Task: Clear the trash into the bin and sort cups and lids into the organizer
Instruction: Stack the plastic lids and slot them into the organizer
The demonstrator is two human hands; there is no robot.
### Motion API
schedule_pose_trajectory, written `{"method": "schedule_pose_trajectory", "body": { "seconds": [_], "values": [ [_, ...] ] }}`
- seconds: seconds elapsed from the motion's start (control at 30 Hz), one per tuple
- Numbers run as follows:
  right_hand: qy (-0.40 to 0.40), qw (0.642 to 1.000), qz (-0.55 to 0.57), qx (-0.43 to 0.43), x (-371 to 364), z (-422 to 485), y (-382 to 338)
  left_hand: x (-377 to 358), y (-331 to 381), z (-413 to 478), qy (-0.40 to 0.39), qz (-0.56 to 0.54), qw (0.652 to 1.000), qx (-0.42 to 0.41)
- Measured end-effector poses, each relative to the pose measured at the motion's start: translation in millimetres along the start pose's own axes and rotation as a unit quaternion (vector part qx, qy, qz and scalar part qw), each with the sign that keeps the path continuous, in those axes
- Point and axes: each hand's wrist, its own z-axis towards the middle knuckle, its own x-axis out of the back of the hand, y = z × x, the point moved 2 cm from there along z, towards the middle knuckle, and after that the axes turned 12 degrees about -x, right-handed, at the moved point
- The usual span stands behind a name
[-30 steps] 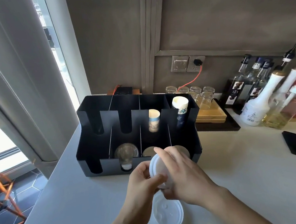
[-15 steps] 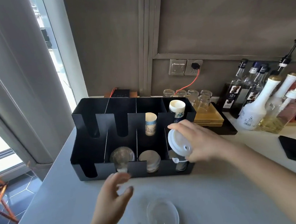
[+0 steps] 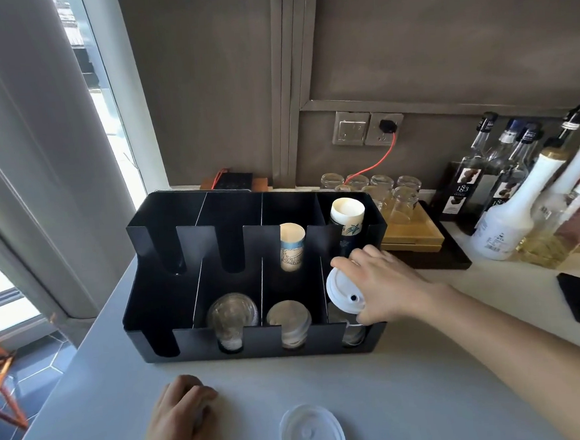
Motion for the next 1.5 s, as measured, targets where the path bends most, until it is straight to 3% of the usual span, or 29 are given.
{"method": "schedule_pose_trajectory", "body": {
  "seconds": [0.17, 0.57, 0.87, 1.07, 1.17, 1.33, 1.5],
  "values": [
    [0.039, 0.999, -0.037, -0.008, -7.7, -1.6, -11.1, -5.2, -6.0, -0.9, 0.003, 0.009, 1.000, -0.001],
    [0.027, 0.999, -0.024, 0.002, -19.2, -3.1, -6.3, -5.4, -5.0, -0.5, 0.008, 0.007, 1.000, -0.009],
    [0.044, 0.989, 0.138, 0.019, -2.3, -32.3, 1.5, -8.3, -9.8, -2.9, -0.011, -0.002, 1.000, 0.010],
    [0.150, 0.944, 0.292, -0.021, -14.1, -85.2, -12.1, -2.6, -1.0, -0.8, -0.028, -0.042, 0.998, 0.044],
    [0.097, 0.930, 0.351, -0.042, -40.8, -106.8, -32.5, 8.6, 12.4, -2.8, -0.049, -0.104, 0.989, 0.091],
    [-0.021, 0.935, 0.351, -0.048, -87.3, -122.7, -69.3, 17.4, 53.2, -19.4, -0.160, -0.143, 0.975, 0.057],
    [-0.042, 0.945, 0.325, -0.022, -102.8, -127.1, -91.7, 15.4, 67.0, -20.0, -0.178, -0.146, 0.969, 0.093]
  ]
}}
